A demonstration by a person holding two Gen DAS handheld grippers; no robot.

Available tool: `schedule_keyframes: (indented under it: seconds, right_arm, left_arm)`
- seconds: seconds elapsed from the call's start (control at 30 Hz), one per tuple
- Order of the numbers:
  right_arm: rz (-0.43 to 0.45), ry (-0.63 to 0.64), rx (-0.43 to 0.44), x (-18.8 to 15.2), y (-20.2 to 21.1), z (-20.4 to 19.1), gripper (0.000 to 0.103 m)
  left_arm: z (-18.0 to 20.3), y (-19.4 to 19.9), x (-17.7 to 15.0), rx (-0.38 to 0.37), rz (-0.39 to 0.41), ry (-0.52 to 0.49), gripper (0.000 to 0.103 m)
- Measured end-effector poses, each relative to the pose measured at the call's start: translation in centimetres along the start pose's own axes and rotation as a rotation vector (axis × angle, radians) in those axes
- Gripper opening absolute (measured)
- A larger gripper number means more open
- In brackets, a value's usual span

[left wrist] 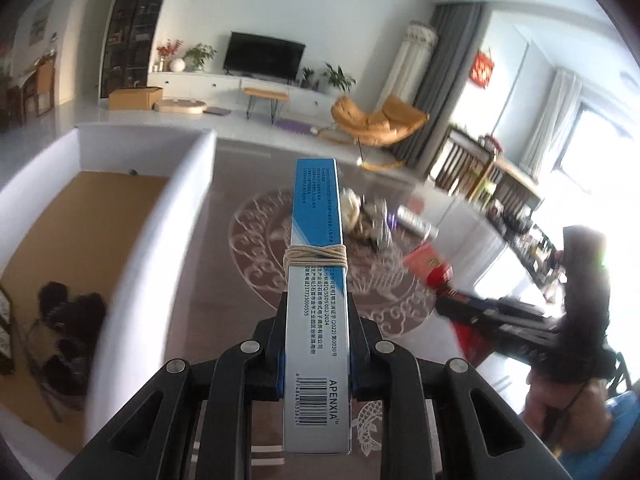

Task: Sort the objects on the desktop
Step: 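Carry the blue box and red packet to the brown box and open both grippers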

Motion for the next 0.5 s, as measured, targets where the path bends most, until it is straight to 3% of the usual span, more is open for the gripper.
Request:
schedule_keyframes:
  seconds: [0.17,0.27,0.4,0.5]
  right_arm:
    - [0.021,0.006,0.131,2.9,-1.6,-5.7,0.022]
    - [0.031,0.025,0.228,5.0,-3.3,-10.4,0.022]
    - [0.002,0.095,0.347,7.3,-6.6,-17.9,0.022]
    - [-0.052,0.181,0.370,7.4,-9.9,-23.0,0.022]
  left_arm:
    - [-6.0,5.1,3.1,0.051,0.086,0.070,0.021]
    - [-11.5,6.8,4.1,0.154,0.104,0.107,0.021]
    - [-18.8,7.2,3.9,0.285,0.056,0.157,0.021]
    - [-22.9,6.0,2.6,0.345,-0.026,0.193,0.021]
Point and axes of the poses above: each gripper's, at about its wrist camera, not at the fingertips, and y roughly against the way its jaws point, z to its right, x to its top, the point moved 6 cm from there along -y, roughly the way its jaws point, and after that the axes turned 6 degrees about x, right-handed, at the moved point
